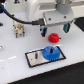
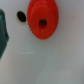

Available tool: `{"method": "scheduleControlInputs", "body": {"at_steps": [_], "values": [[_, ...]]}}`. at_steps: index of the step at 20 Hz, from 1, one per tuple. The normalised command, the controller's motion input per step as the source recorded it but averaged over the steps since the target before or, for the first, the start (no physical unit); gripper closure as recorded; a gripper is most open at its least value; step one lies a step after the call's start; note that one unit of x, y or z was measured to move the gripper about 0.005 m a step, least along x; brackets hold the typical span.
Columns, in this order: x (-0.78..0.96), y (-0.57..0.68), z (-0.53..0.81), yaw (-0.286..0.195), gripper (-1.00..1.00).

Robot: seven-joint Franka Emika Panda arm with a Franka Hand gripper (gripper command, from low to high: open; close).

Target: Insert the blue gear onto the right peg, followed by the red gear

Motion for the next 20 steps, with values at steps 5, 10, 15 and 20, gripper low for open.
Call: {"method": "scheduleControlInputs", "body": {"at_steps": [5,10,15,20], "values": [[-0.34,0.08,-0.37,0.0,-1.0],[-0.35,0.07,-0.33,0.0,-1.0],[-0.16,-0.02,-0.28,0.0,-1.0],[0.04,-0.09,-0.11,0.0,1.0]]}}
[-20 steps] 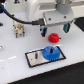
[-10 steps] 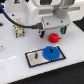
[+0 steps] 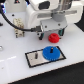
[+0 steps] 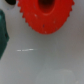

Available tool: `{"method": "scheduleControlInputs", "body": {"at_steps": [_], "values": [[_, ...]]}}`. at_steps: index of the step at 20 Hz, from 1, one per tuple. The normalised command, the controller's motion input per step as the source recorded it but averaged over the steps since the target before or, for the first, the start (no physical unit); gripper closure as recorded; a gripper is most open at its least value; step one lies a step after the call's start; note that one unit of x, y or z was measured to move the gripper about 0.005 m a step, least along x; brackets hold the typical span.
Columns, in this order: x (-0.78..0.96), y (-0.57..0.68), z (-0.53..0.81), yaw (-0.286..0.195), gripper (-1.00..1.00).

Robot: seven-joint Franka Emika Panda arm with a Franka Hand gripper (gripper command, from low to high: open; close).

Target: Insert the blue gear onto the right peg, followed by the red gear

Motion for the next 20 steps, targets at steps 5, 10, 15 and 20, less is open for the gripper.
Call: {"method": "scheduleControlInputs", "body": {"at_steps": [5,10,15,20], "values": [[0.44,-0.05,0.03,0.0,-1.0],[0.48,0.0,0.02,0.0,-1.0],[0.22,0.0,-0.07,0.0,1.0],[-0.06,0.0,-0.06,0.0,1.0]]}}
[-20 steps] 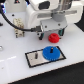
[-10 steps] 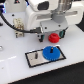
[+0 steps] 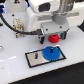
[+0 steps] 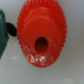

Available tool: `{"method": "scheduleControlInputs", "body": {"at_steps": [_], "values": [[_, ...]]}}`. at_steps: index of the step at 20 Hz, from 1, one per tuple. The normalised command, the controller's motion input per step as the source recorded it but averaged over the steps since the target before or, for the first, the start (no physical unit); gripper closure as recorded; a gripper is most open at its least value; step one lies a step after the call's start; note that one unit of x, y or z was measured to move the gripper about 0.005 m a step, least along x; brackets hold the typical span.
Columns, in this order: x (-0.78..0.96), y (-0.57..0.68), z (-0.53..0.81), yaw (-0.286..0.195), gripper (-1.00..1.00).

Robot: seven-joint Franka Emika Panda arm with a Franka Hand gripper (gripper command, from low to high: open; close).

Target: Insert the blue gear onto the right peg, followed by the red gear

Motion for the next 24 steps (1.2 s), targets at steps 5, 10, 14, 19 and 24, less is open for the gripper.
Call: {"method": "scheduleControlInputs", "body": {"at_steps": [5,10,14,19,24], "values": [[-0.32,0.11,-0.06,0.0,1.0],[-0.28,0.11,-0.05,0.0,1.0],[-0.07,0.07,0.07,0.0,1.0],[0.11,-0.02,0.42,0.0,1.0],[0.32,-0.08,0.62,0.0,1.0]]}}
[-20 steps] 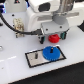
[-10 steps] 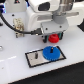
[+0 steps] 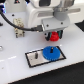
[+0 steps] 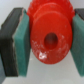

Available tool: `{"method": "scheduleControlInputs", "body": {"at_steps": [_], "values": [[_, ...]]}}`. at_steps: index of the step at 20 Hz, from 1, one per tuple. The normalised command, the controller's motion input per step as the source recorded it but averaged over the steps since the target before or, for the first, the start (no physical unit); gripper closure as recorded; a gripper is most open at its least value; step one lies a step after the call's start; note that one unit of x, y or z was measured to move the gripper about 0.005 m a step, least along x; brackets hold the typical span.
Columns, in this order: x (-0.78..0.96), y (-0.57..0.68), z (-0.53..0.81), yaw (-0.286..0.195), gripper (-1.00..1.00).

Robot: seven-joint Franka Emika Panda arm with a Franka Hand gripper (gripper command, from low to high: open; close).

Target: Insert the blue gear onto the right peg, followed by the red gear

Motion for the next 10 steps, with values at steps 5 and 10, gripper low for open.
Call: {"method": "scheduleControlInputs", "body": {"at_steps": [5,10], "values": [[0.53,-0.04,0.52,0.0,1.0],[0.66,-0.03,0.42,0.0,1.0]]}}
